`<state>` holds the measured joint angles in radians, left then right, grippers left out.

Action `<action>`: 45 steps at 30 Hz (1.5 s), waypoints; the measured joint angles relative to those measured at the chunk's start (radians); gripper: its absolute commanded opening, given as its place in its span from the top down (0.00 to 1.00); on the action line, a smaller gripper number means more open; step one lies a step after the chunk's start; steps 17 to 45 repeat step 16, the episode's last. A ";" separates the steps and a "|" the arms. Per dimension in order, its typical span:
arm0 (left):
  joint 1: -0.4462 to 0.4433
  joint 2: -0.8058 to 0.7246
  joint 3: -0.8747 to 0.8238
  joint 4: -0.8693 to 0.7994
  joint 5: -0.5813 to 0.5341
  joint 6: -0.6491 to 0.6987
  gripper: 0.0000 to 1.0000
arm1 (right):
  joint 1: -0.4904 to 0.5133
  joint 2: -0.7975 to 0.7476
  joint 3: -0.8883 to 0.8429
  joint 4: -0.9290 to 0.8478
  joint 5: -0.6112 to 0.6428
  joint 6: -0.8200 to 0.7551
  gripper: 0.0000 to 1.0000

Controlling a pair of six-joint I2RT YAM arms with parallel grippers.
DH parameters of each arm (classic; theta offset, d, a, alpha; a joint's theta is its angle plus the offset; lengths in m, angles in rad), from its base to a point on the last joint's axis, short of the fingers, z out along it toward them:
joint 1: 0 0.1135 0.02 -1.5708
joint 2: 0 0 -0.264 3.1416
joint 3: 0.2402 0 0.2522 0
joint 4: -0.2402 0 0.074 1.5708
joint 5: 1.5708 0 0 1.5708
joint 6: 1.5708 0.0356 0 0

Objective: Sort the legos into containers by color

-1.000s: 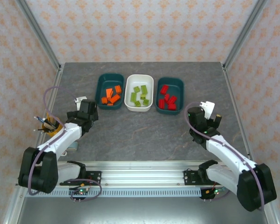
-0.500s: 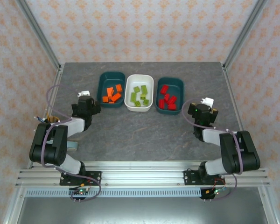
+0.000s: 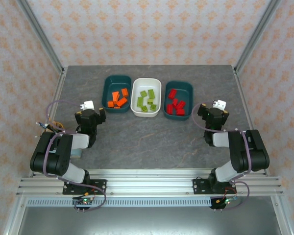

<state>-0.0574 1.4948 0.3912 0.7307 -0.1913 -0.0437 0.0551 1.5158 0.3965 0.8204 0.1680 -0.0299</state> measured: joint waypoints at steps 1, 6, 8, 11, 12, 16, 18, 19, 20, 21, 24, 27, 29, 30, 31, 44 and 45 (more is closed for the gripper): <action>0.000 0.000 0.000 0.000 0.000 0.000 0.00 | 0.000 0.000 0.000 -0.003 0.000 0.002 0.01; 0.000 0.000 0.000 0.001 0.000 0.001 0.00 | 0.000 0.000 0.000 -0.009 0.000 0.003 0.01; 0.000 0.000 0.000 0.001 0.000 0.000 0.00 | 0.000 0.000 0.000 -0.011 0.000 0.003 0.01; 0.000 0.000 0.000 0.001 0.000 0.001 0.00 | 0.000 0.000 0.000 -0.014 -0.007 0.002 0.00; 0.000 0.000 0.000 0.001 0.000 0.001 0.00 | 0.000 0.000 0.003 -0.023 -0.021 -0.002 0.00; 0.000 0.000 0.000 0.001 0.000 0.000 0.00 | -0.004 0.002 0.010 -0.039 -0.063 -0.008 0.01; 0.000 0.000 0.000 0.001 0.000 0.000 0.00 | -0.004 0.002 0.010 -0.039 -0.063 -0.008 0.01; 0.000 0.000 0.000 0.001 0.000 0.000 0.00 | -0.004 0.002 0.010 -0.039 -0.063 -0.008 0.01; 0.000 0.000 0.000 0.001 0.000 0.000 0.00 | -0.004 0.002 0.010 -0.039 -0.063 -0.008 0.01; 0.000 0.000 0.000 0.001 0.000 0.000 0.00 | -0.004 0.002 0.010 -0.039 -0.063 -0.008 0.01; 0.000 0.000 0.000 0.001 0.000 0.000 0.00 | -0.004 0.002 0.010 -0.039 -0.063 -0.008 0.01; 0.000 0.000 0.000 0.001 0.000 0.000 0.00 | -0.004 0.002 0.010 -0.039 -0.063 -0.008 0.01; 0.000 0.000 0.000 0.001 0.000 0.000 0.00 | -0.004 0.002 0.010 -0.039 -0.063 -0.008 0.01; 0.000 0.000 0.000 0.001 0.000 0.000 0.00 | -0.004 0.002 0.010 -0.039 -0.063 -0.008 0.01; 0.000 0.000 0.000 0.001 0.000 0.000 0.00 | -0.004 0.002 0.010 -0.039 -0.063 -0.008 0.01; 0.000 0.000 0.000 0.001 0.000 0.000 0.00 | -0.004 0.002 0.010 -0.039 -0.063 -0.008 0.01; 0.000 0.000 0.000 0.001 0.000 0.000 0.00 | -0.004 0.002 0.010 -0.039 -0.063 -0.008 0.01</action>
